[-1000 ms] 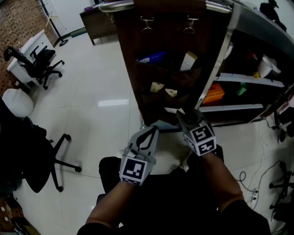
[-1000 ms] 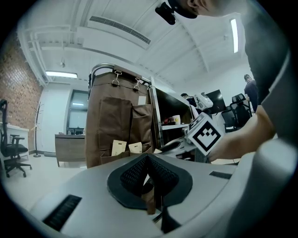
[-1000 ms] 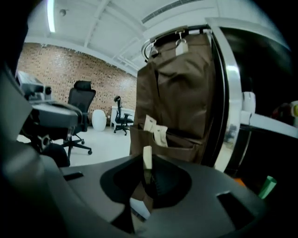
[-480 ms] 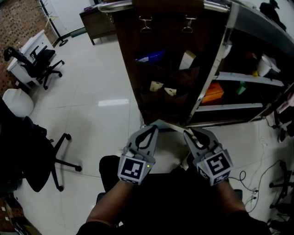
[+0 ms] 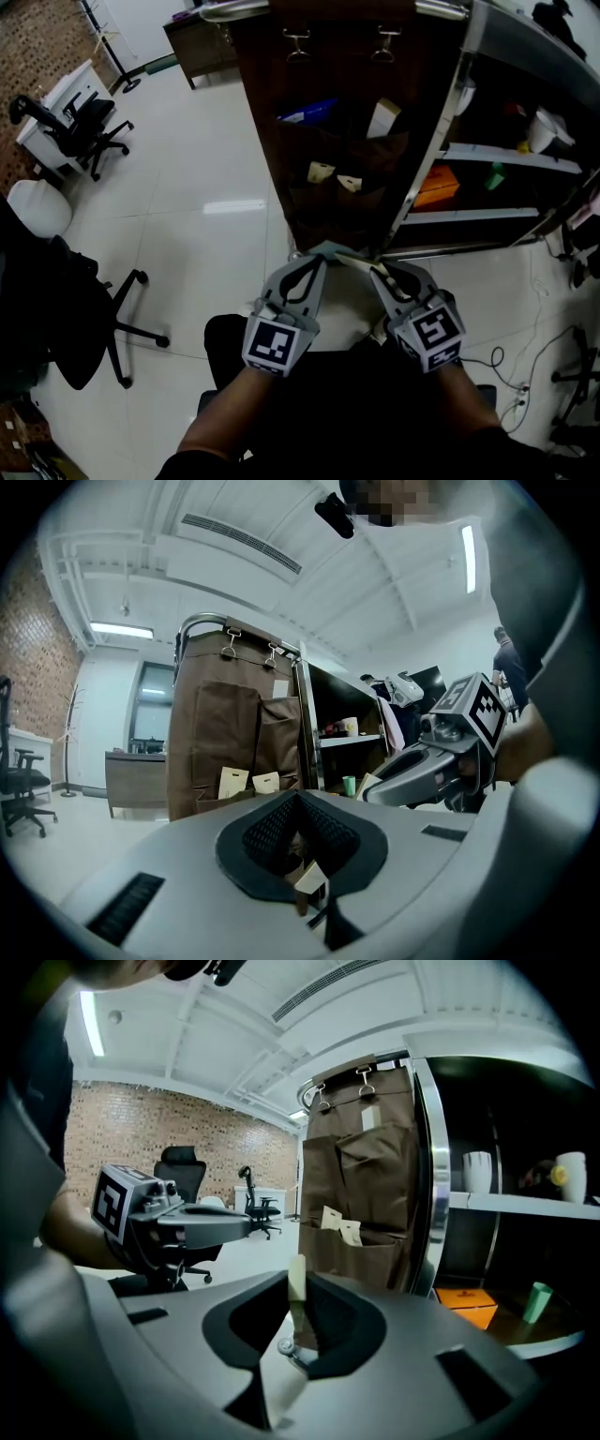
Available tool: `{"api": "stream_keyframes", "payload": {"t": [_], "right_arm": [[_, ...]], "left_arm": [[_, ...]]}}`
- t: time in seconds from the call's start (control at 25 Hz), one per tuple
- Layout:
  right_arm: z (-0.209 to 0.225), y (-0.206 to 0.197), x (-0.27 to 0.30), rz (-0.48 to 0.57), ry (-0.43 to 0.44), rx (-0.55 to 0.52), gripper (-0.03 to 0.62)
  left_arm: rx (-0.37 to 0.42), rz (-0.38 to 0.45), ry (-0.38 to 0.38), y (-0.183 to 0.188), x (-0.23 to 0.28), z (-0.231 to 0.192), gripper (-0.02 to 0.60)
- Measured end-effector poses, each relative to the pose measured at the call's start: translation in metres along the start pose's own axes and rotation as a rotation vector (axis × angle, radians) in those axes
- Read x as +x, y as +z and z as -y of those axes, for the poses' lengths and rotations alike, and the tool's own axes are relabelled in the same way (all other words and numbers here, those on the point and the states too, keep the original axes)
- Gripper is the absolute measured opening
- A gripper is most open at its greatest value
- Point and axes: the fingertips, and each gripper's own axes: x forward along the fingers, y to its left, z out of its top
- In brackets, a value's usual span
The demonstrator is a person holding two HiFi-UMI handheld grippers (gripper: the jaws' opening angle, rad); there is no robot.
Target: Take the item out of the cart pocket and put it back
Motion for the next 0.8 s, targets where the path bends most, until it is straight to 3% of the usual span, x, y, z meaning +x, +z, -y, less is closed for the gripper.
{"api": "stream_keyframes", "payload": {"t": [0.8], "right_arm": [[0.0019,-0.002,0.0038,-0.008,-0.001,0.028,0.074]], "left_arm": [[0.007,-0.003,-0.015,0.0002,0.001,0.0032,0.0]]}}
